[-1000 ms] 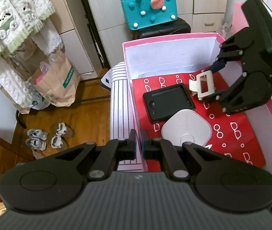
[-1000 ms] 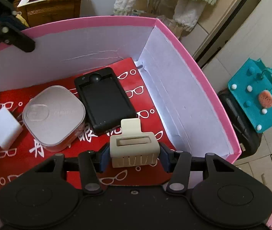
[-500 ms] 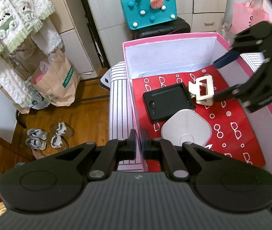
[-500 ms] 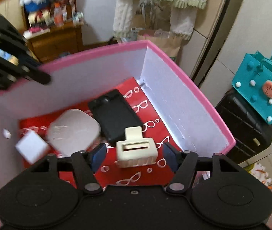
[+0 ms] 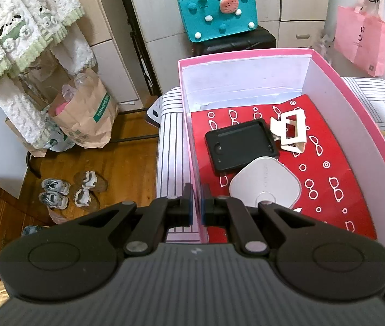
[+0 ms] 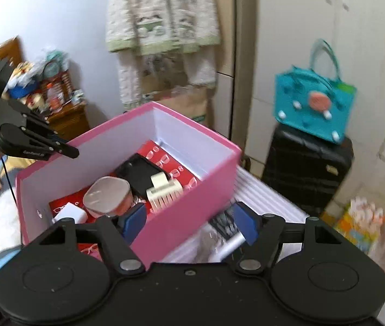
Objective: Organize rigid objects
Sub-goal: 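Grasp the grey battery pack with the right gripper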
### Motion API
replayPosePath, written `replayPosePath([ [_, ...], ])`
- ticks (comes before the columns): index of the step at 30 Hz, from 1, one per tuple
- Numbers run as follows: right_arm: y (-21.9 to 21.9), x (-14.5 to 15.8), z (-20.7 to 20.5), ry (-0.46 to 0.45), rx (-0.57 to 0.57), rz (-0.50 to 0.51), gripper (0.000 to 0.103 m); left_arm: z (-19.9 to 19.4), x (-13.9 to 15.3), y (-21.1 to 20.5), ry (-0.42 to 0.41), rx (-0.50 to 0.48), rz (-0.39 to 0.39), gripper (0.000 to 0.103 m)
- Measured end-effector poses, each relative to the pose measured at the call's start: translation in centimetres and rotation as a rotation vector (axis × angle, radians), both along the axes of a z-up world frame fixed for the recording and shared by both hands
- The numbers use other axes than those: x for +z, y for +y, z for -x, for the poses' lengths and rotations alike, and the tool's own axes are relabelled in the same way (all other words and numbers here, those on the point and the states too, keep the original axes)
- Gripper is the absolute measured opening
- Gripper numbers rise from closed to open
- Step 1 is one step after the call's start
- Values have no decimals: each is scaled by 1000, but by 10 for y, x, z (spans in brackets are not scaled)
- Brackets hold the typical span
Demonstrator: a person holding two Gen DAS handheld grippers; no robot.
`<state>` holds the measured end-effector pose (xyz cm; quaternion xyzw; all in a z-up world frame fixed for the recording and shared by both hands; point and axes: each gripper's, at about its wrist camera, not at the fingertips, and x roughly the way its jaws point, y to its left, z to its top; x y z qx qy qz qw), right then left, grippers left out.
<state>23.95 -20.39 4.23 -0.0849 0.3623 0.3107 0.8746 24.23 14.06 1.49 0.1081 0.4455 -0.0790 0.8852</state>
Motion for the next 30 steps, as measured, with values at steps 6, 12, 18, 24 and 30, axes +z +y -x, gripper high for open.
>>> replayPosePath([
  [6,-46,-39,12,142,-183,-96,66,2,0,5,-8,25,37,4],
  [12,-57,-79,37,174,-196,-80,63,4,-1,3,-13,42,43,4],
  [18,-62,-101,46,225,-180,-141,52,4,-2,0,-10,53,32,4],
  [24,-54,-112,37,294,-155,-178,51,4,-1,-1,-7,55,25,5],
  [30,-50,-126,22,353,-205,-248,44,6,-1,0,-6,50,25,5],
])
